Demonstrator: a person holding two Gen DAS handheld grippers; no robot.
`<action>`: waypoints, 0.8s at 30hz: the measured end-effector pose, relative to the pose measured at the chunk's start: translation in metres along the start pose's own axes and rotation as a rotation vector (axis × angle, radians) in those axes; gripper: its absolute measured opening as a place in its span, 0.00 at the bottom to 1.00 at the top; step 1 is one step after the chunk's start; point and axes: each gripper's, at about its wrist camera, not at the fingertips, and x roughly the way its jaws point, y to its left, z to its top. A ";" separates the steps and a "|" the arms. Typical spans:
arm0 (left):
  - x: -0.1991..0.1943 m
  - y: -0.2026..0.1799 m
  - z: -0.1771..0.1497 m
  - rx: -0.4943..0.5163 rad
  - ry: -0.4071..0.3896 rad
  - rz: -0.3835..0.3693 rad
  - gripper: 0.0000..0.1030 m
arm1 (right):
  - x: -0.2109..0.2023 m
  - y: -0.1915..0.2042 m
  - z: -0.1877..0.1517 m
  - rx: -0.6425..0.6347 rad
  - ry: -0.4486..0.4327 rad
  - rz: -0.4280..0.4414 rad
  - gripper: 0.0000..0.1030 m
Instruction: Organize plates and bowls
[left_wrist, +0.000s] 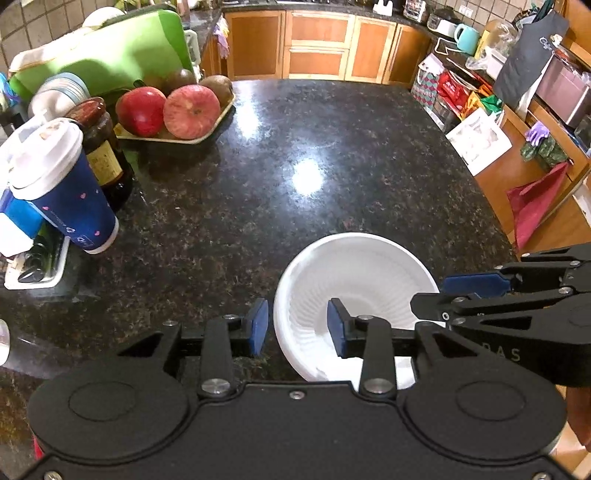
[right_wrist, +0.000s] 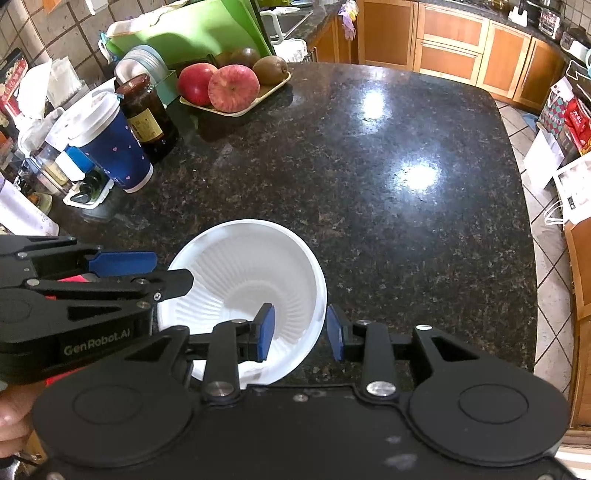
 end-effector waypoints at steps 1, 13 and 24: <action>-0.001 0.000 -0.001 0.000 -0.008 0.008 0.44 | 0.000 0.000 0.000 0.000 -0.001 0.004 0.32; -0.020 -0.005 -0.017 0.003 -0.138 0.126 0.45 | -0.014 0.000 -0.018 0.008 -0.125 0.049 0.33; -0.030 -0.012 -0.033 -0.004 -0.230 0.161 0.53 | -0.024 0.002 -0.048 0.005 -0.319 0.059 0.46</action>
